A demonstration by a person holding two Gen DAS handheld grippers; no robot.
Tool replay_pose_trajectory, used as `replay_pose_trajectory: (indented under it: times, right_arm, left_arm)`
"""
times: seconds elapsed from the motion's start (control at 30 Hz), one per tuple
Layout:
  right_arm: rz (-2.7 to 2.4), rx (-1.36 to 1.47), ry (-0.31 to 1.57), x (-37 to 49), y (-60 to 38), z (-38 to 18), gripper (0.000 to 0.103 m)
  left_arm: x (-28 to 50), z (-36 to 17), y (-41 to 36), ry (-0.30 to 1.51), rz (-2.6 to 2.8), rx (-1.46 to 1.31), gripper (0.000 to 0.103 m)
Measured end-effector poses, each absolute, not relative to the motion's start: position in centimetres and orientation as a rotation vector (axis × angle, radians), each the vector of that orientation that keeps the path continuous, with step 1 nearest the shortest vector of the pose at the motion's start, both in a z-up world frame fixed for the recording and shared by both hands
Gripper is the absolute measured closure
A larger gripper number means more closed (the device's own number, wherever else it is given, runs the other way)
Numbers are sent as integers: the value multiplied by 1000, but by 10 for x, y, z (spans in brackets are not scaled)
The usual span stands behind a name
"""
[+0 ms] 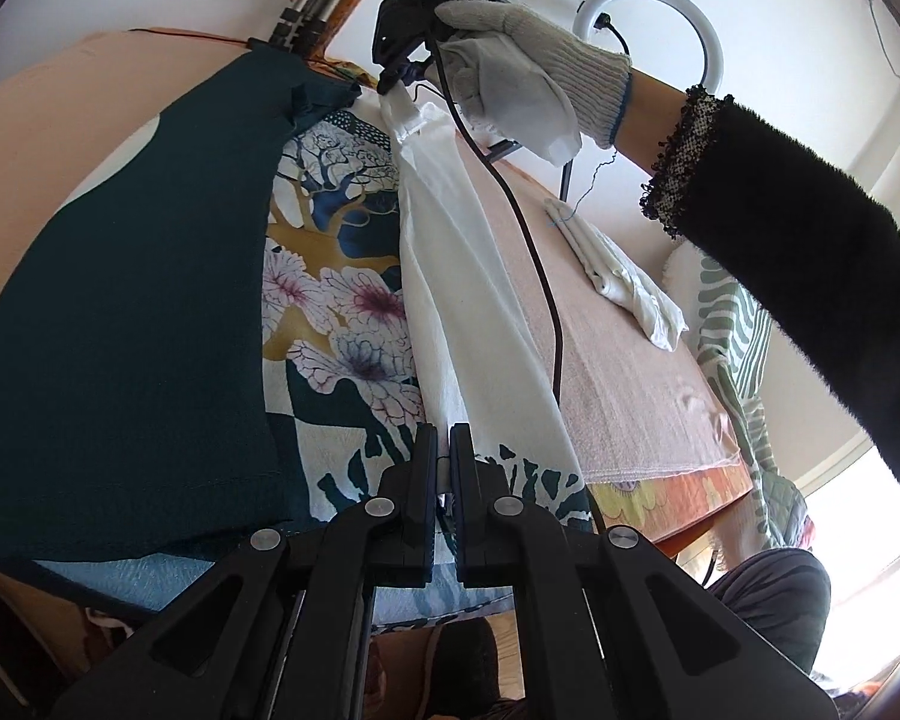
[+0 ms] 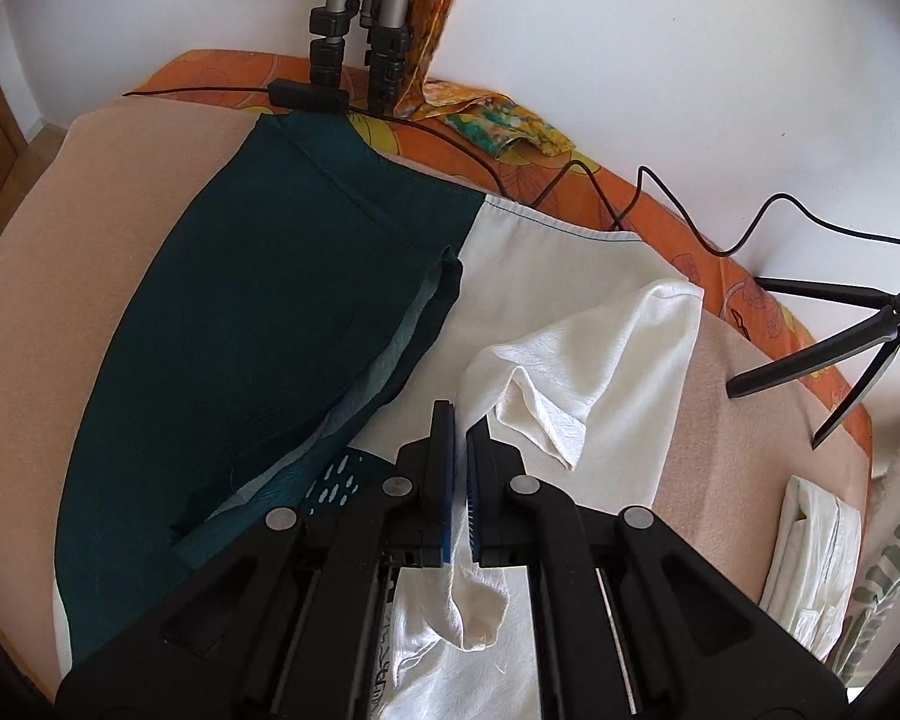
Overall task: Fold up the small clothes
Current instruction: 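Lay the cream sleeve flat and open the right tool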
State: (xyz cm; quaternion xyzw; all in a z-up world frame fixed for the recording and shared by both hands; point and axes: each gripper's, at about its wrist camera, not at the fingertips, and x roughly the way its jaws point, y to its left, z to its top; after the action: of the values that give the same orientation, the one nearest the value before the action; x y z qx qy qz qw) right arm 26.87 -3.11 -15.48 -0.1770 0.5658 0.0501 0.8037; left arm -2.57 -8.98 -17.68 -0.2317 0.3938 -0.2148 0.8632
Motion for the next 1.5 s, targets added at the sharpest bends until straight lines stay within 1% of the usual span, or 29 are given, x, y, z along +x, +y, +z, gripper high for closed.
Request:
replay_pose_trajectory:
  times: [0.4,0.47,0.5,0.53,0.57,0.63,0.67,0.7,0.73,0.77,0.87,0.97,1.03,1.07,1.1,1.13,1.17,1.2,1.3,1.43,1.5]
  right_arm:
    - [163,-344,1239,272,-9,-171,98]
    - [198,-311,1249,269,-10,-166,84]
    - [211,-298,1238,266,-12,-160,64]
    - [221,-294,1218,262,-14,-152,47]
    - [234,-288,1196,257,-17,-143,44]
    - [270,-263,1170,246,-27,-123,43]
    - [280,-241,1159,239,-35,-112,43]
    - [289,-213,1151,231,-45,-102,43]
    - [300,-184,1144,223,-55,-92,43]
    - [312,-156,1133,212,-67,-82,43]
    - [305,-114,1098,172,-105,-57,43]
    - [287,-117,1084,122,-139,-49,43]
    - [282,-108,1091,87,-159,-53,43]
    - [278,-99,1100,70,-167,-58,43]
    - [271,-94,1113,55,-174,-65,43]
    - [268,-92,1126,41,-179,-73,43]
    - [271,-89,1140,28,-182,-81,43]
    - [273,-85,1153,17,-184,-88,43]
    - [274,-77,1167,-6,-188,-106,43]
    - [278,-90,1174,-12,-188,-115,43]
    - [274,-79,1156,-12,-190,-112,43]
  left_arm:
    - [-31,-179,-74,836,-421,-493,100]
    - [-32,-177,-71,856,-411,-502,99]
    - [-34,-175,-68,864,-401,-500,98]
    - [-36,-173,-66,868,-396,-495,94]
    - [-39,-169,-64,863,-382,-485,92]
    - [-42,-162,-62,847,-372,-447,91]
    - [-42,-159,-63,844,-373,-416,88]
    - [-40,-156,-66,844,-371,-386,82]
    - [-38,-155,-68,851,-365,-363,70]
    - [-36,-153,-71,856,-368,-360,67]
    - [-31,-148,-81,848,-374,-309,66]
    - [-21,-154,-93,884,-376,-253,66]
    - [-18,-158,-98,894,-382,-228,66]
    - [-18,-158,-99,890,-385,-226,69]
    - [-17,-160,-99,886,-392,-233,70]
    - [-16,-161,-98,887,-400,-250,77]
    - [-16,-163,-97,891,-414,-275,94]
    - [-15,-164,-95,894,-432,-311,98]
    - [-19,-163,-90,890,-423,-336,99]
    - [-30,-160,-85,891,-385,-312,99]
    - [-33,-158,-83,917,-384,-323,90]
